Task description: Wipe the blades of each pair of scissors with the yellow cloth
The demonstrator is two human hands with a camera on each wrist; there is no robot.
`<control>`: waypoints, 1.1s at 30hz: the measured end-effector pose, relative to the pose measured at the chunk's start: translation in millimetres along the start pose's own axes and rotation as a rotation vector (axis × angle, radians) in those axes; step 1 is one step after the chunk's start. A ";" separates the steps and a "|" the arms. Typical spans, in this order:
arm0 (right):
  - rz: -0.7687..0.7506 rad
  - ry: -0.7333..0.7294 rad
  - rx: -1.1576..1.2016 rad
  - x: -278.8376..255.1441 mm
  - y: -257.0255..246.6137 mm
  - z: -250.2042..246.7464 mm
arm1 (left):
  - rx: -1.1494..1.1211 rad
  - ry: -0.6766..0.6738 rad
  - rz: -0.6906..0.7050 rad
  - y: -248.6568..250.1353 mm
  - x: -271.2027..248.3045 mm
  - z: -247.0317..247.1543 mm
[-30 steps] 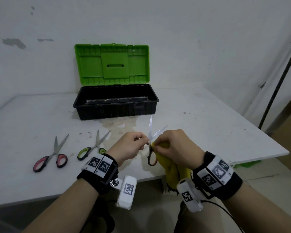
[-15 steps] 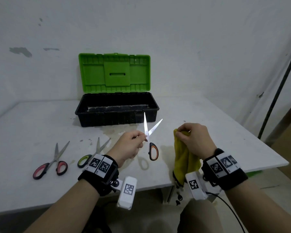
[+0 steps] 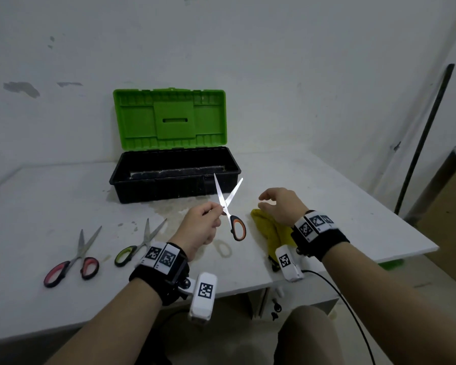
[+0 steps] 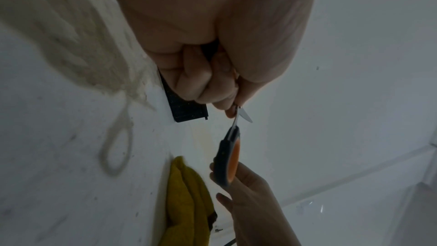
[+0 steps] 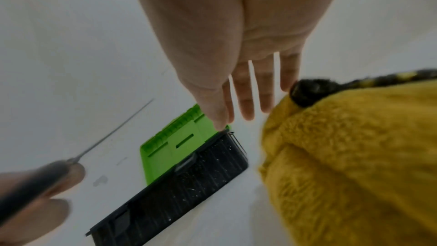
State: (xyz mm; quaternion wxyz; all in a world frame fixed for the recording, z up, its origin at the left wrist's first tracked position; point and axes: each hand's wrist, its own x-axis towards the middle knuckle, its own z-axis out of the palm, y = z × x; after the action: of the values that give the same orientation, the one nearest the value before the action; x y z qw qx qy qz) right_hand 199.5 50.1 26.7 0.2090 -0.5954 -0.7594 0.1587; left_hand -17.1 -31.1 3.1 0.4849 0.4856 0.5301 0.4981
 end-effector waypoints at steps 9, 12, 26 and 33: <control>-0.084 -0.168 0.581 -64.0 -60.0 16.8 | -0.129 -0.002 0.042 7.5 0.9 -3.4; -0.062 -0.092 0.682 -62.6 -61.6 22.2 | -0.146 0.015 0.047 9.3 -3.0 -6.4; -0.023 0.158 0.710 -55.0 -74.3 36.9 | -0.015 0.098 0.099 -5.3 -3.7 -32.5; 0.006 0.223 0.752 -59.2 -83.2 45.9 | -0.029 0.170 0.080 -8.1 -4.0 -25.3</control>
State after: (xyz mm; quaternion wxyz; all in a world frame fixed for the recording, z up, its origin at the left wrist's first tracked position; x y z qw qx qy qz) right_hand 118.7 -27.0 20.3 0.4934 -0.4930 -0.6190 0.3611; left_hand -42.3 -36.8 -4.0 0.4251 0.4553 0.5422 0.5639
